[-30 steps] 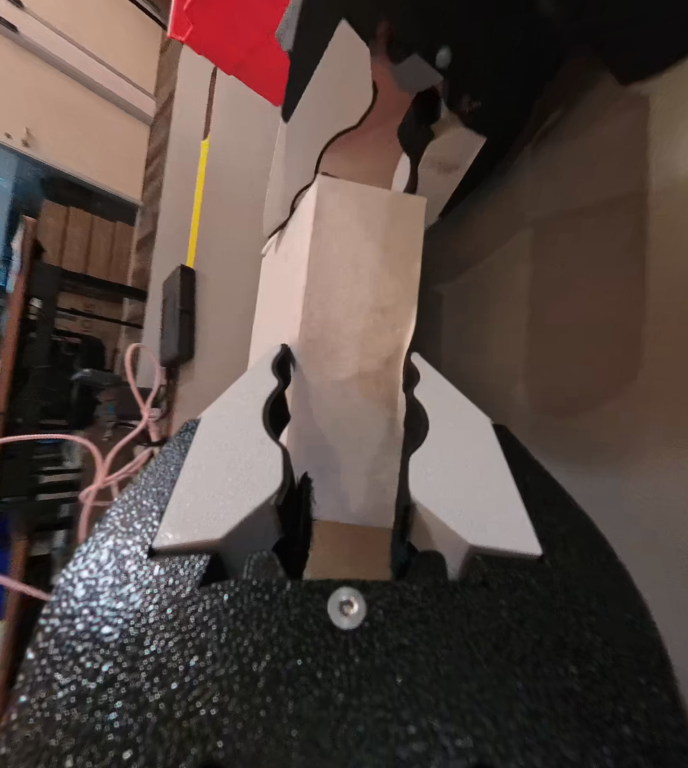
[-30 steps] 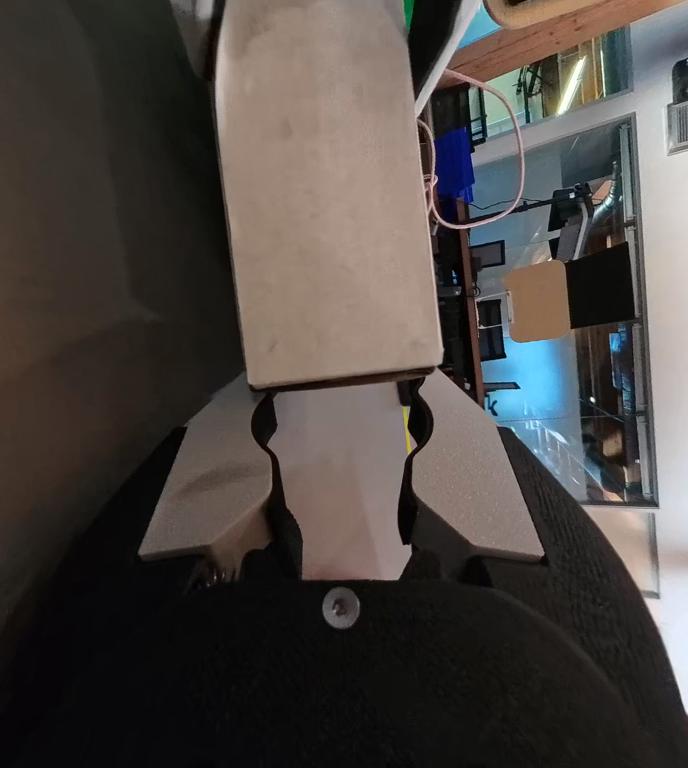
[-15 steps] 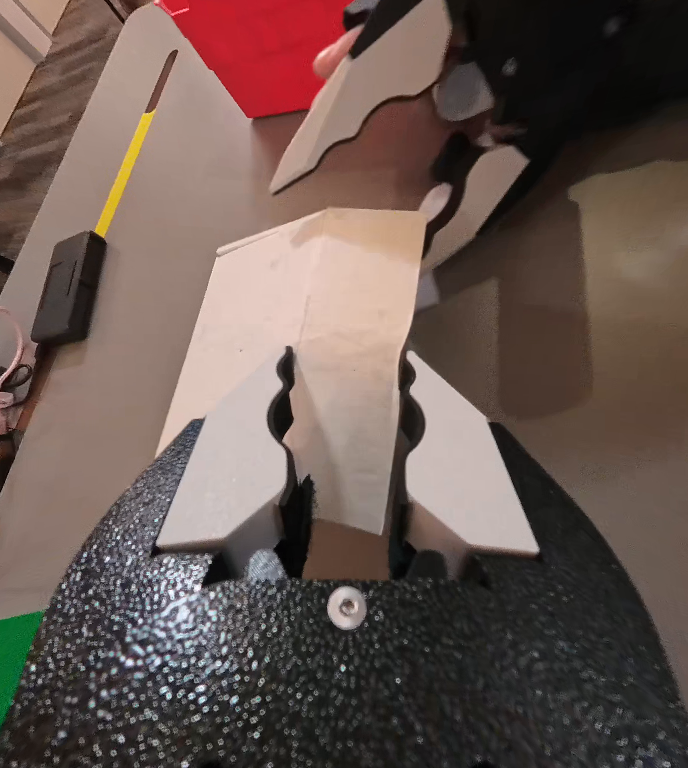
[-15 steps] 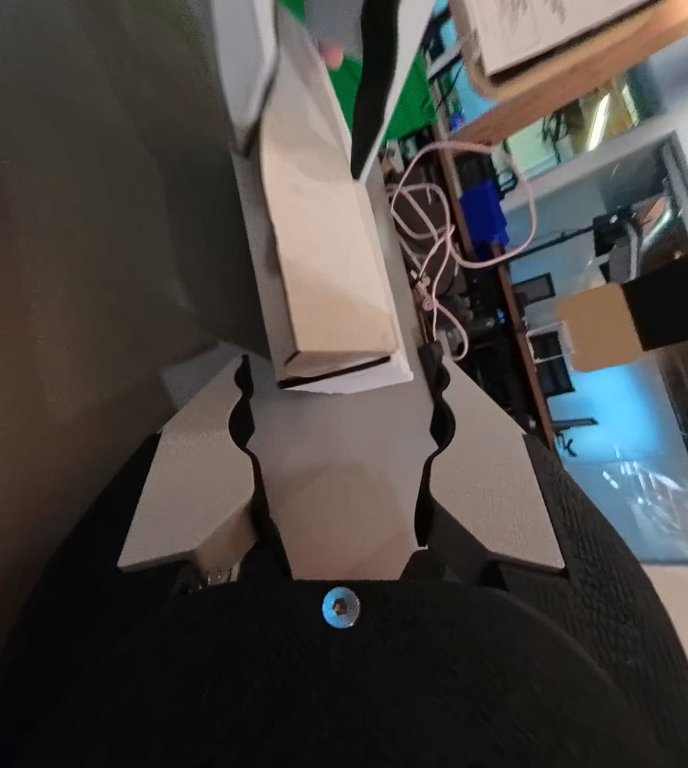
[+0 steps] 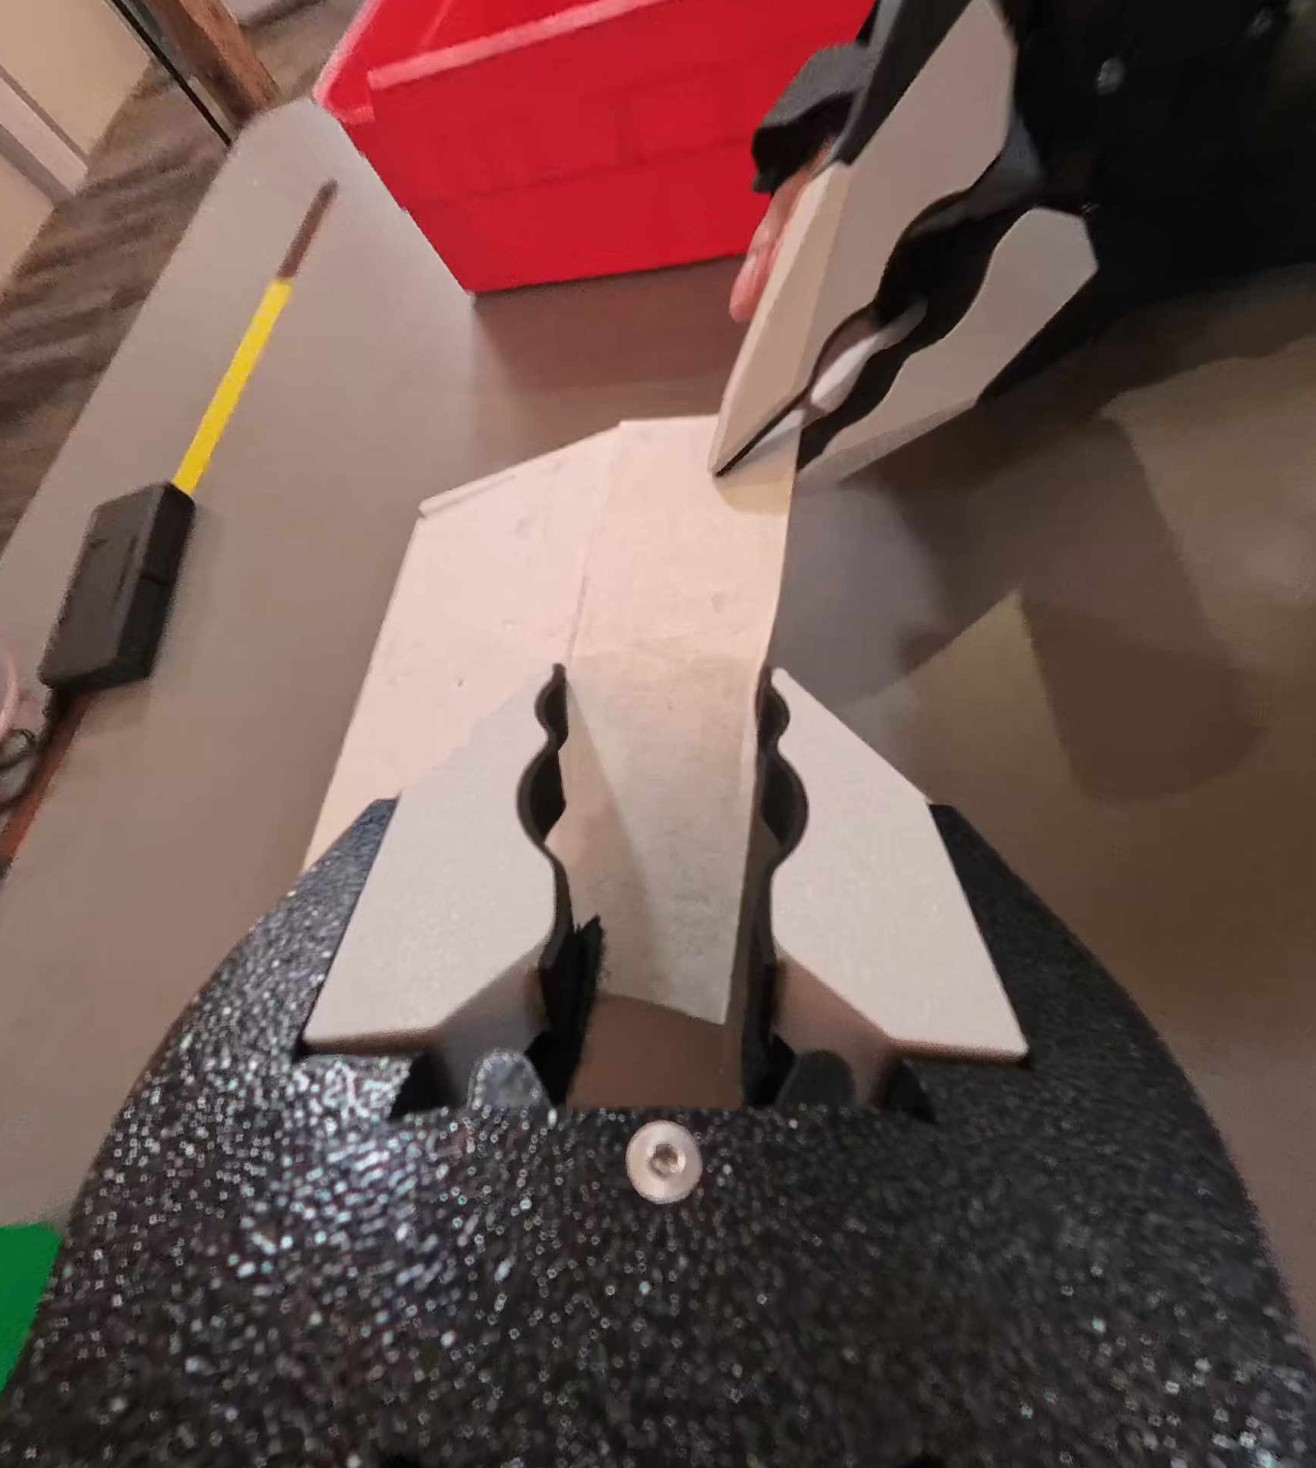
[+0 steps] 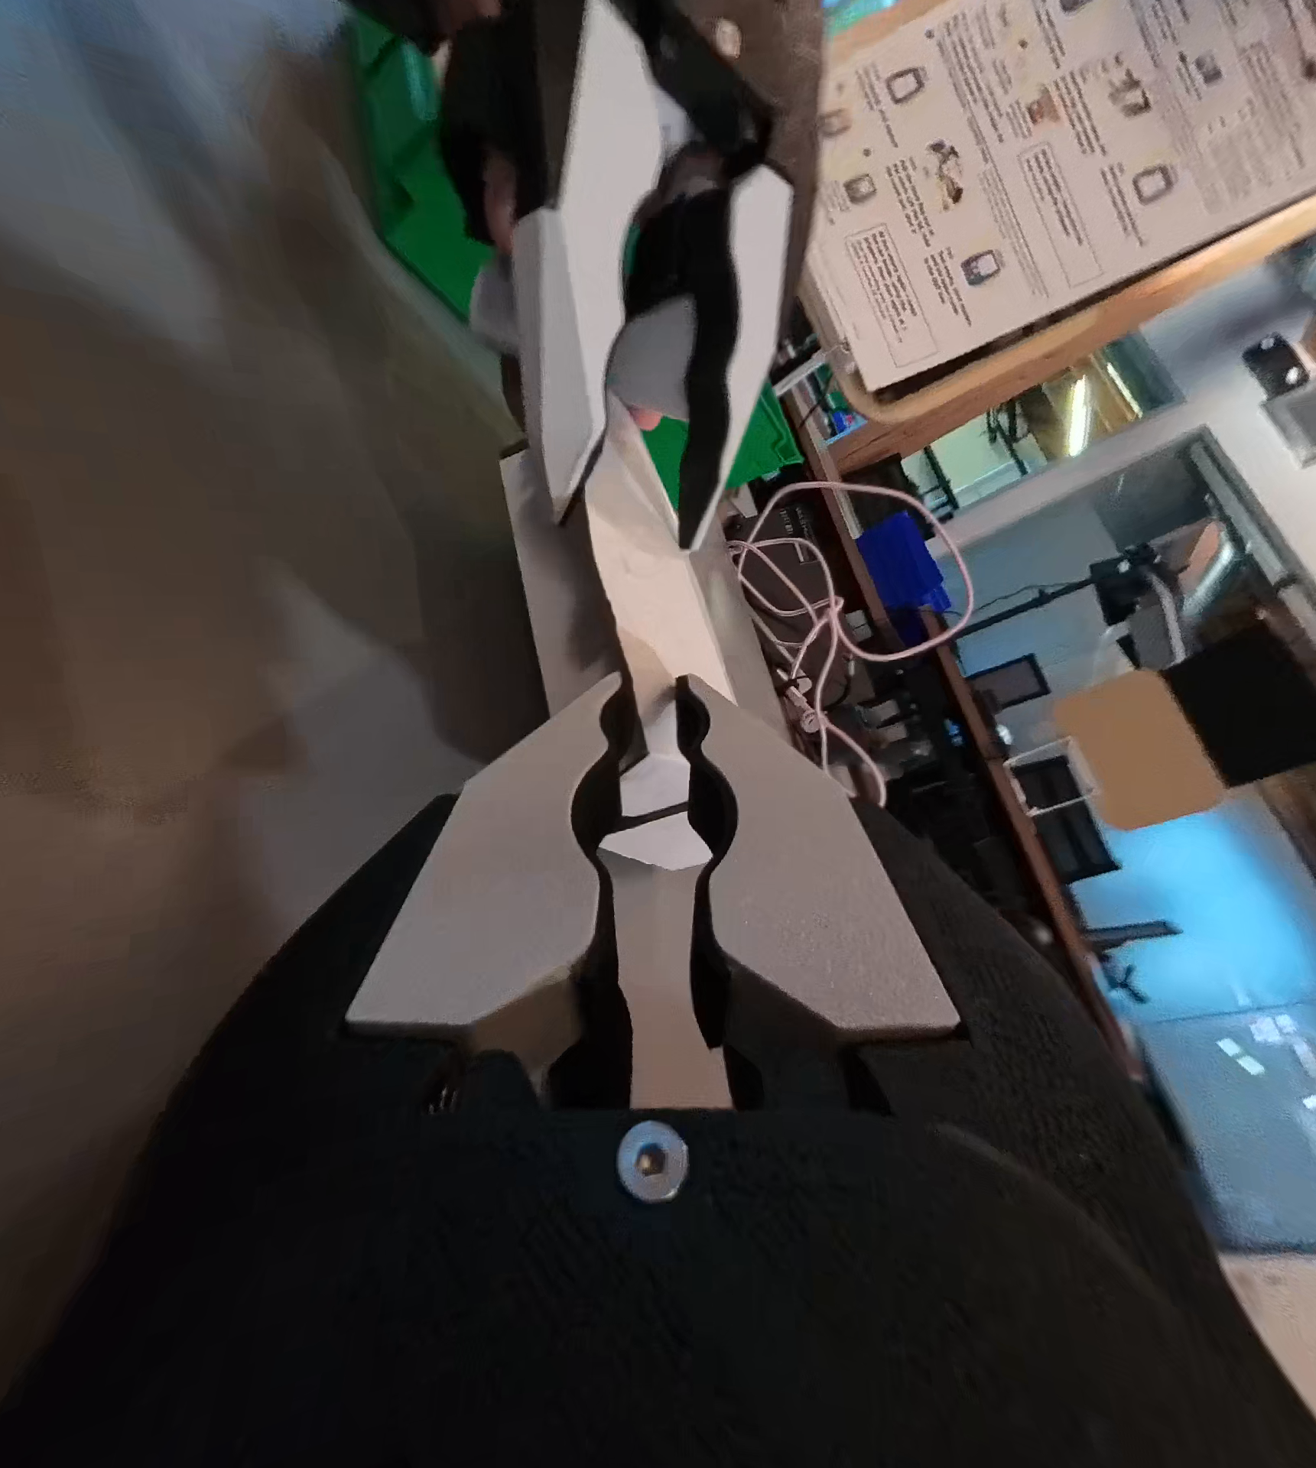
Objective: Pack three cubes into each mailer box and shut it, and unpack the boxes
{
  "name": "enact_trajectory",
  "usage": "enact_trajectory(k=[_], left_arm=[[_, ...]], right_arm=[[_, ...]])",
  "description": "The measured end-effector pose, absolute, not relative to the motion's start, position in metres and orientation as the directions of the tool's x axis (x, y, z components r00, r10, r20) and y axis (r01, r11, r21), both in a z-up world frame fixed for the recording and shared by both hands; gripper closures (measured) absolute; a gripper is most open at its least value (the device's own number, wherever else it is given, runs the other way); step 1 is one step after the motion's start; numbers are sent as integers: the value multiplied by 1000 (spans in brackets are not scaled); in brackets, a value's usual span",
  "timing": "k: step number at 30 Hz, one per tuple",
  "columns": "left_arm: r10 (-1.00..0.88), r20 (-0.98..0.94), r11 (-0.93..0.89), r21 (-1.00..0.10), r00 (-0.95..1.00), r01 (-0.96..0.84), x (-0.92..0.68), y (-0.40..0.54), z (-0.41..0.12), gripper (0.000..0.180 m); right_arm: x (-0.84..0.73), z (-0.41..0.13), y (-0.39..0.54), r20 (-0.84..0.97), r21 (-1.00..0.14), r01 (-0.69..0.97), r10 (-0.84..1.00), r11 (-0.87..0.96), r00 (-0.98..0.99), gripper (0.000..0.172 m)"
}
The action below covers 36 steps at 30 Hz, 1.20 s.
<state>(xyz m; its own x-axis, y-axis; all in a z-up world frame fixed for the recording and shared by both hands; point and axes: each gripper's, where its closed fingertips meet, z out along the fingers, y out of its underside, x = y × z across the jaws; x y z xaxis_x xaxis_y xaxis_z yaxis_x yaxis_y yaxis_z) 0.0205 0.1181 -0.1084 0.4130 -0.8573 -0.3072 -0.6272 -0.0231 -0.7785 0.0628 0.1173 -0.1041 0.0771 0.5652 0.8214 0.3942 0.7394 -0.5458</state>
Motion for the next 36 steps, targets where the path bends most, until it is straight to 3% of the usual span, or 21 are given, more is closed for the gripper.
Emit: enact_trajectory(k=[1,4,8,11,14,16,18,20,23,28,30,32,36], left_arm=[[-846,-349,32,-788,404,-615,20,117,-102,136],[-770,-509,163,-739,384,-654,5,114,-90,116],[-739,-553,213,-734,385,-645,-2,112,-86,107],[-678,-643,243,-652,355,-718,-5,118,-92,141],[-662,-636,219,-671,397,-708,-5,123,-86,149],[-680,-572,167,-730,459,-663,-5,124,-78,165],[-700,-527,125,-755,482,-644,-9,124,-77,174],[-722,-468,87,-792,509,-604,-6,123,-77,174],[-703,-443,24,-797,556,-604,-5,129,-77,174],[-720,-384,-66,-792,578,-607,0,128,-86,174],[-723,-363,-84,-798,588,-597,0,128,-86,174],[-724,-349,-97,-803,596,-588,1,128,-86,174],[-716,-313,-110,-832,624,-544,2,128,-77,174]], right_arm=[[63,-100,119,793,-587,395,600,707,104,163],[66,-84,124,654,-745,332,731,579,193,164],[73,-74,127,441,-891,223,872,396,213,163],[76,-72,130,340,-935,185,916,304,212,163],[77,-70,132,346,-934,174,911,312,226,163],[78,-57,130,514,-858,172,804,484,301,157],[76,-40,102,744,-650,153,583,744,325,144],[66,-39,72,867,-453,148,395,879,305,157],[46,-58,50,953,-269,202,230,942,195,163],[29,-95,82,971,-236,465,230,853,71,158],[30,-104,102,971,-223,572,230,790,63,164],[32,-106,114,967,-238,626,239,743,84,172],[34,-115,125,951,-277,677,297,681,90,172]])
